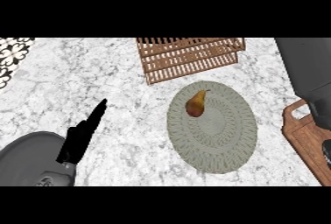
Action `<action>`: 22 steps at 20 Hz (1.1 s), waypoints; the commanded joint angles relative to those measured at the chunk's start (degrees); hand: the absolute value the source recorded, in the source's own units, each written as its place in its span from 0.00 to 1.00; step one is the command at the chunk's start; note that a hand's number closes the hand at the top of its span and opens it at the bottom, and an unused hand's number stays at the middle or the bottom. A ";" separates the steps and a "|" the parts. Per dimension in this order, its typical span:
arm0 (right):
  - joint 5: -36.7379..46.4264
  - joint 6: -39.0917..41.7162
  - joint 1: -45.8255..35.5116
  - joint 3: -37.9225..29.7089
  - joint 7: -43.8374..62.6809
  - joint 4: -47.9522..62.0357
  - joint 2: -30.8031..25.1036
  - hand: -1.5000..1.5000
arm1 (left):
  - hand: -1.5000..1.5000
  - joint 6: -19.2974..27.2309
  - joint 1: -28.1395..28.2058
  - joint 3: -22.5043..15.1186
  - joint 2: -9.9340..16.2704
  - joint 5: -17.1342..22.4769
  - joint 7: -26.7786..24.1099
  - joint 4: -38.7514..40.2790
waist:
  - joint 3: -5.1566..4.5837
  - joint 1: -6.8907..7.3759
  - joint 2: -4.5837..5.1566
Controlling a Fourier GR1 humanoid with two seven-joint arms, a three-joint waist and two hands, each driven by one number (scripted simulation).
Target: Pick the tomato from the placemat and place it in the tiered shelf
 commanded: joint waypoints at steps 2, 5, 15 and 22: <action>1.33 -2.72 -3.66 -0.52 -3.83 10.84 0.95 1.00 | 0.50 -2.03 1.18 0.34 0.47 0.75 -1.35 1.00 | -0.14 1.02 0.55; 0.67 -2.28 -5.54 -1.67 -3.75 14.87 2.16 1.00 | 0.50 0.62 0.32 -2.06 -2.52 -1.75 -0.13 1.35 | -0.12 0.95 0.57; -23.49 -4.25 -4.23 -25.07 -6.10 16.31 7.22 0.00 | 0.50 -0.15 -0.77 -1.01 -1.46 -1.53 -0.17 0.84 | 0.05 2.00 1.32; -27.26 -13.81 -3.50 -30.25 -15.29 14.31 4.57 0.00 | 0.50 -2.13 1.31 0.30 0.65 -0.45 -0.52 -0.26 | -0.01 1.91 0.92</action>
